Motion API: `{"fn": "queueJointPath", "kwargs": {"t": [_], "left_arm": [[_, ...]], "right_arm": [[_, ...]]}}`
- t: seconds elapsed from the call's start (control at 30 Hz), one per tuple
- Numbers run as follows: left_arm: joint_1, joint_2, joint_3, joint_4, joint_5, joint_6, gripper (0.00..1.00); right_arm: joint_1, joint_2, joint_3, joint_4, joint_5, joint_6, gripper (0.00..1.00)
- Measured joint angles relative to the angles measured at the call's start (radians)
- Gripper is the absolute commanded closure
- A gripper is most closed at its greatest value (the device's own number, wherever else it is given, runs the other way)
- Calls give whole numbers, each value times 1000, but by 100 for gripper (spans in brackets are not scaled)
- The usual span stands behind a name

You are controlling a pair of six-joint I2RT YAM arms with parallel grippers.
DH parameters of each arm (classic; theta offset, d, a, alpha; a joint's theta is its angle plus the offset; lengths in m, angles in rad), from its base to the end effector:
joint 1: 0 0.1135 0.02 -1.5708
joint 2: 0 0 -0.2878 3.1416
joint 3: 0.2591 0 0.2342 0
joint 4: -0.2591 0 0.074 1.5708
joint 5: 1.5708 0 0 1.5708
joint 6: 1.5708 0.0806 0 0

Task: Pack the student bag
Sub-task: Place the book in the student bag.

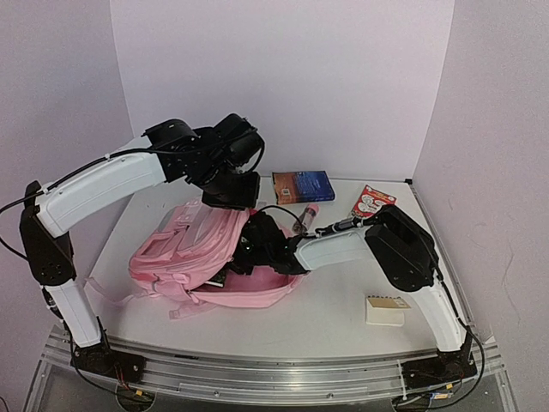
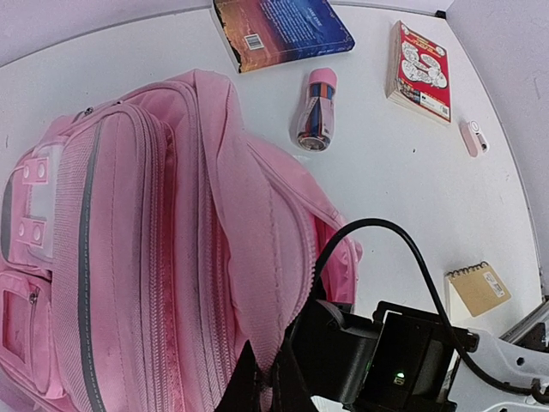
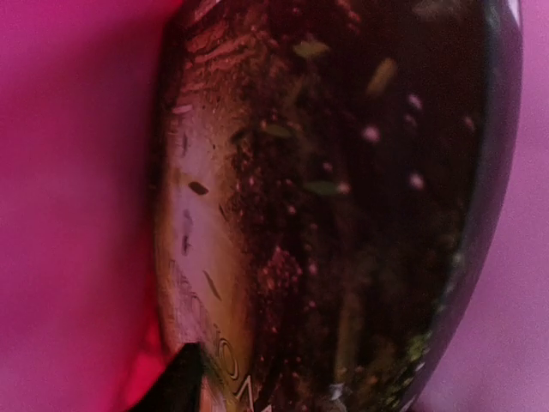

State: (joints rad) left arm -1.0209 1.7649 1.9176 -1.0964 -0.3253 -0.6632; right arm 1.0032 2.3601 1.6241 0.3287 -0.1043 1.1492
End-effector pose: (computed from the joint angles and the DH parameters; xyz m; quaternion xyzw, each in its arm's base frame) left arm 0.2197 -0.3091 0.3679 0.1178 0.9326 -0.1245 0.3176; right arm 0.3015 0.4884 0.1476 0.0323 0.8342 0.5036 0.2221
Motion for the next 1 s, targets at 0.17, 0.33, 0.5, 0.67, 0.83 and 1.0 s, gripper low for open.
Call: {"fn": "queueJointPath", "kwargs": {"t": [0.17, 0.33, 0.5, 0.67, 0.83, 1.0], "left_arm": [[0, -4, -10, 7, 0, 0, 100], [0, -11, -17, 14, 0, 0, 100], [0, -24, -31, 22, 0, 0, 100], [0, -34, -49, 36, 0, 0, 100], [0, -36, -62, 53, 8, 0, 100], [1, -36, -62, 55, 9, 0, 100]], "right_arm": [[2, -40, -15, -69, 0, -65, 33], [2, -120, -80, -110, 20, -109, 33], [1, -208, -177, -138, 52, -159, 34], [-5, -325, -307, -174, 85, -216, 40], [-10, -409, -378, -229, 131, -276, 48], [-13, -392, -339, -294, 134, -325, 55]]}}
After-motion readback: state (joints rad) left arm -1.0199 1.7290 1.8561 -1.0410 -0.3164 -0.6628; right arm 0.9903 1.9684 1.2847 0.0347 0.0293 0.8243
